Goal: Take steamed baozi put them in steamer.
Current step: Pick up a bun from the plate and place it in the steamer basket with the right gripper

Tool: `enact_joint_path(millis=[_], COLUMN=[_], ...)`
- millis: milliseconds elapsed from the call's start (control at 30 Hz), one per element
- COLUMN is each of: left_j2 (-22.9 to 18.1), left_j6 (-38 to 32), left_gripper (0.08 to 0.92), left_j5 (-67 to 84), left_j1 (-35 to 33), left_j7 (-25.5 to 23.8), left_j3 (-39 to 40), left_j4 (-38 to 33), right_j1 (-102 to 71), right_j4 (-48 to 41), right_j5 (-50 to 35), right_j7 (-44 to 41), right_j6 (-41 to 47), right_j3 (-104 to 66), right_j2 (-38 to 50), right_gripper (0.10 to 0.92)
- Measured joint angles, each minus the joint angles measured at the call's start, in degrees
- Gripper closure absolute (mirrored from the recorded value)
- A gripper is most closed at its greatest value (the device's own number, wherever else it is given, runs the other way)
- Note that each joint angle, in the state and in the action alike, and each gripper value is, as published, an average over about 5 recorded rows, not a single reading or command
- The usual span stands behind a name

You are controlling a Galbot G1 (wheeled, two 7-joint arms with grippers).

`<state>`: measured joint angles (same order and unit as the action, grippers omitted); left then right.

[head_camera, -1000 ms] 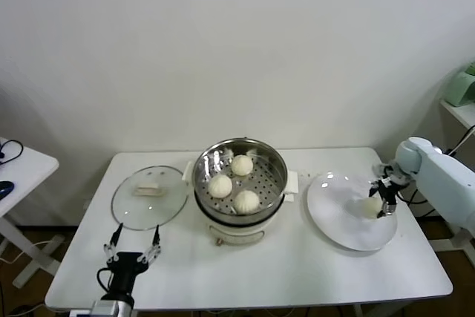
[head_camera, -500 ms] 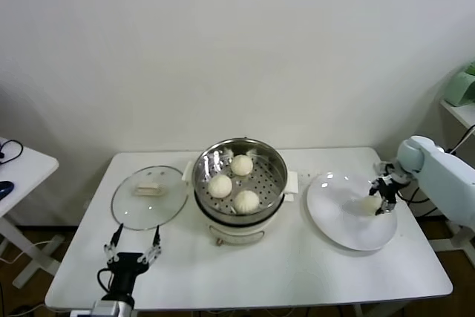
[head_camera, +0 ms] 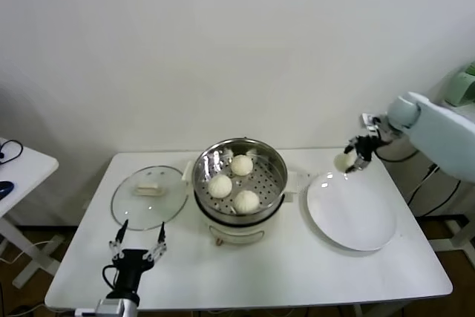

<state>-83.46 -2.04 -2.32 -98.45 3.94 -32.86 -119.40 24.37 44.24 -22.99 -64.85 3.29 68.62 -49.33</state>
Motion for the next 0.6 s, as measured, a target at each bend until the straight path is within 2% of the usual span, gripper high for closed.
enact_joint_path(millis=[300,600], left_j2=[-0.06,-0.23], left_j6=[0.01,-0.08], left_gripper=[0.177,0.177], left_j5=[-0.71,-0.47], left_j1=[-0.09,0.08], left_j7=[-0.03,-0.04], left_j3=[0.63,0.37], left_j4=[-1.61,-2.85], right_j1=[12.72,18.73], right_j4=[4.2,9.48], right_j5=[-19.14,-30.0], right_j7=[1.23,2.55], right_j6=[3.34,5.75], right_j3=[14.99,25.42], right_j2=[-6.58,-12.56], right_gripper=[0.363,0.364])
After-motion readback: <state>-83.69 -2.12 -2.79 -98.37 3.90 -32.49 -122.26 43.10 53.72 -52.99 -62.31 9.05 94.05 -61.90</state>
